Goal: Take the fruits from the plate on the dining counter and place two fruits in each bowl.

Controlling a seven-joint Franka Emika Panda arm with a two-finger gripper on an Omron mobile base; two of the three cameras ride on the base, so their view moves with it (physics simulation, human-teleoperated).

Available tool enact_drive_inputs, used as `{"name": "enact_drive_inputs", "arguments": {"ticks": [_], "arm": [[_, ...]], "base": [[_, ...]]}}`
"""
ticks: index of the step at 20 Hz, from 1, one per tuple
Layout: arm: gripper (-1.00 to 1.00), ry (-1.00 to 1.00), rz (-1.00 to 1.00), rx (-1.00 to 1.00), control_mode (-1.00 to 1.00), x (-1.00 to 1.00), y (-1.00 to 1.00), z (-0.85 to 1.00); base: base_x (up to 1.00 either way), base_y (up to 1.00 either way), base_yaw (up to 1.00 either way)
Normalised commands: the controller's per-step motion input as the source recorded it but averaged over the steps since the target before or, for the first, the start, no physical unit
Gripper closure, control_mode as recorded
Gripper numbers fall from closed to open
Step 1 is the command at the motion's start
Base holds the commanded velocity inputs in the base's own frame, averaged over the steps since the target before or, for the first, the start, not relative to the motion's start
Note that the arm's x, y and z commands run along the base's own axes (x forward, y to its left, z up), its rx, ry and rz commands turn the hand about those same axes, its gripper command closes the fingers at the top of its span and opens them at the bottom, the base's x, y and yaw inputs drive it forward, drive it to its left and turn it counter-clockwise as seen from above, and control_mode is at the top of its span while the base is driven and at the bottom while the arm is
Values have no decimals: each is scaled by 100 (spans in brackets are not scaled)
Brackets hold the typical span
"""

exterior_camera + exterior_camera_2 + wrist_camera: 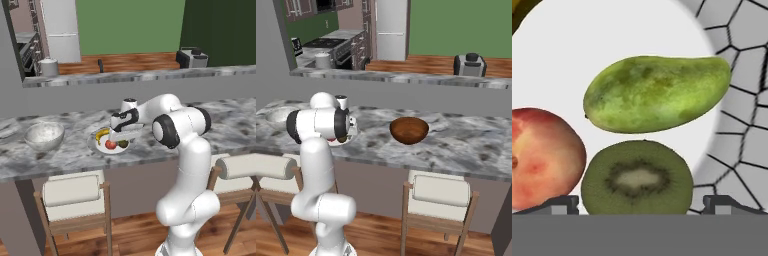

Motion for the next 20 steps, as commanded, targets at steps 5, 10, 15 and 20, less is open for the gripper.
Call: {"name": "enact_drive_inputs", "arguments": {"ticks": [5, 10, 15, 20], "arm": [[-100, 0, 0, 0, -100, 0, 0, -19], [100, 0, 0, 0, -100, 0, 0, -22], [100, 0, 0, 0, -100, 0, 0, 0], [100, -1, 0, 0, -100, -5, -1, 5]], "base": [[0, 0, 0], [0, 0, 0], [0, 0, 0], [0, 0, 0]]}}
